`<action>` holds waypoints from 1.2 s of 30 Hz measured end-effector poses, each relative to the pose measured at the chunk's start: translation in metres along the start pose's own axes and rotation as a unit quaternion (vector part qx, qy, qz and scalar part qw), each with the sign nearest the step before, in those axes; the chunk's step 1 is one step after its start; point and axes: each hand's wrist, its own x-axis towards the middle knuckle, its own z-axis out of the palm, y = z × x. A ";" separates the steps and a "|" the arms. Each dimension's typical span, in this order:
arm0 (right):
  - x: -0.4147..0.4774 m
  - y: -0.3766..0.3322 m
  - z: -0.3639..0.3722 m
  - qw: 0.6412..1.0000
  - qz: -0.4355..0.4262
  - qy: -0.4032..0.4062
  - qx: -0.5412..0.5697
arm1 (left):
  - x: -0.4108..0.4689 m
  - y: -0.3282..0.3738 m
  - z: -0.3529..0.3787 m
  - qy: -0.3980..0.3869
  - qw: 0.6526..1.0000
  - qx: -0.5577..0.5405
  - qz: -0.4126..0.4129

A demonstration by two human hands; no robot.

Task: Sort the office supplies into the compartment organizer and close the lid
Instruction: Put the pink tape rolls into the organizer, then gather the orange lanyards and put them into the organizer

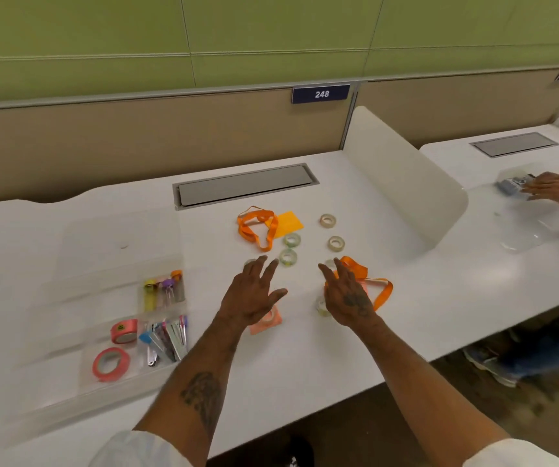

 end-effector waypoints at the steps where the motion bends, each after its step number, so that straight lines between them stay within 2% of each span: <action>1: 0.001 0.016 0.002 1.000 0.003 -0.006 -0.013 | 0.008 0.011 0.004 -0.009 1.000 -0.005 -0.001; 3: 0.003 0.043 0.003 0.998 0.023 -0.046 -0.045 | 0.024 0.033 0.012 -0.022 0.999 -0.024 -0.002; 5: 0.003 0.066 0.004 0.997 0.052 -0.041 -0.031 | 0.038 0.052 0.019 -0.031 0.998 -0.053 -0.005; 8: 0.007 0.094 0.005 0.990 0.091 -0.105 -0.019 | 0.057 0.076 0.027 -0.053 0.993 -0.102 -0.016; 11: 0.017 0.113 0.007 0.979 0.108 -0.164 0.054 | 0.073 0.094 0.031 -0.066 0.992 -0.109 -0.017; 15: 0.023 0.126 0.018 0.985 0.081 -0.150 -0.010 | 0.087 0.109 0.038 -0.091 0.991 -0.096 -0.014; 20: 0.032 0.130 0.024 0.983 0.048 -0.171 -0.036 | 0.097 0.115 0.050 -0.119 0.990 -0.075 -0.018; 28: 0.045 0.131 0.025 0.985 0.064 -0.161 0.012 | 0.109 0.121 0.057 -0.122 0.989 -0.073 -0.028; 36: 0.053 0.129 0.010 0.982 0.110 -0.061 0.140 | 0.116 0.123 0.039 -0.052 0.991 -0.120 -0.019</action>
